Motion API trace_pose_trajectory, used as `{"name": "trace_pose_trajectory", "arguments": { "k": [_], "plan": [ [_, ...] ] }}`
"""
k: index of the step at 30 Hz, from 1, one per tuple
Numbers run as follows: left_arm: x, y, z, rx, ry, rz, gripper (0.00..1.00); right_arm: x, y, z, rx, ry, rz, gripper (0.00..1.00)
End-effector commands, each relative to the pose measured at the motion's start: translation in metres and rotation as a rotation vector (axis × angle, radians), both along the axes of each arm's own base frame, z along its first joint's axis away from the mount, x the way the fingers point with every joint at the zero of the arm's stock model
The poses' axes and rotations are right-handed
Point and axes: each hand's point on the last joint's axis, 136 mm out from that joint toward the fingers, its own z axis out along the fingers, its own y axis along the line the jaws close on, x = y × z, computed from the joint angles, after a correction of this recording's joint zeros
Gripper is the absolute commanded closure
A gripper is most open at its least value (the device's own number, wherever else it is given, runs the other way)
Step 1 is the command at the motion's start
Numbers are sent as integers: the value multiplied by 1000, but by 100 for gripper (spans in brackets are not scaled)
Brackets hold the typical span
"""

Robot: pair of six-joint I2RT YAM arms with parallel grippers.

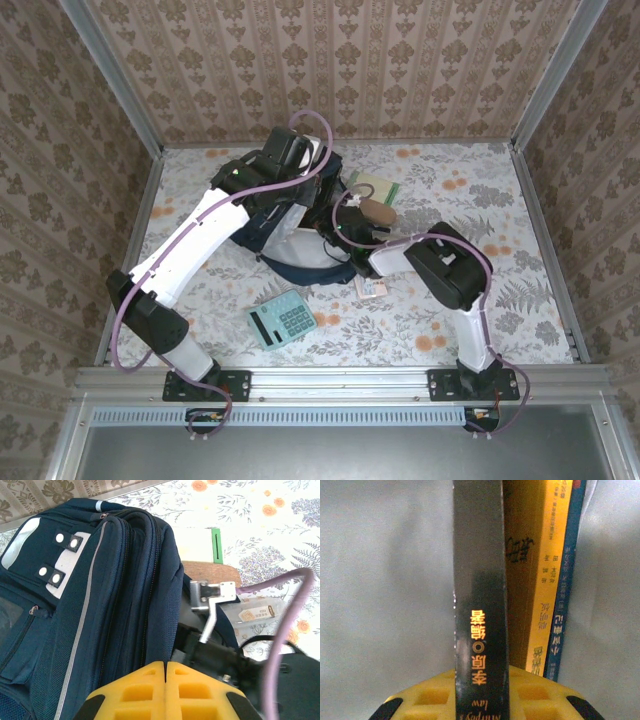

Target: Pack the student bag

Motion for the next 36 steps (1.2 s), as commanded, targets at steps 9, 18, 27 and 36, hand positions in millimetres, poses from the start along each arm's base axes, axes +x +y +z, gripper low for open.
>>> {"name": "trace_pose_trajectory", "arguments": {
  "k": [9, 18, 27, 36],
  "plan": [
    [-6, -9, 21, -66, -32, -31, 100, -3, 15, -6, -254, 86, 47, 37],
    [-3, -9, 17, -55, -29, -26, 100, -20, 0, -15, -472, 152, 158, 60],
    [-6, -14, 14, -61, -14, -52, 100, 3, 48, -28, -358, 182, 238, 91],
    [-1, -9, 10, -26, -25, -20, 100, -11, 32, -22, -362, 173, 234, 49]
  ]
}}
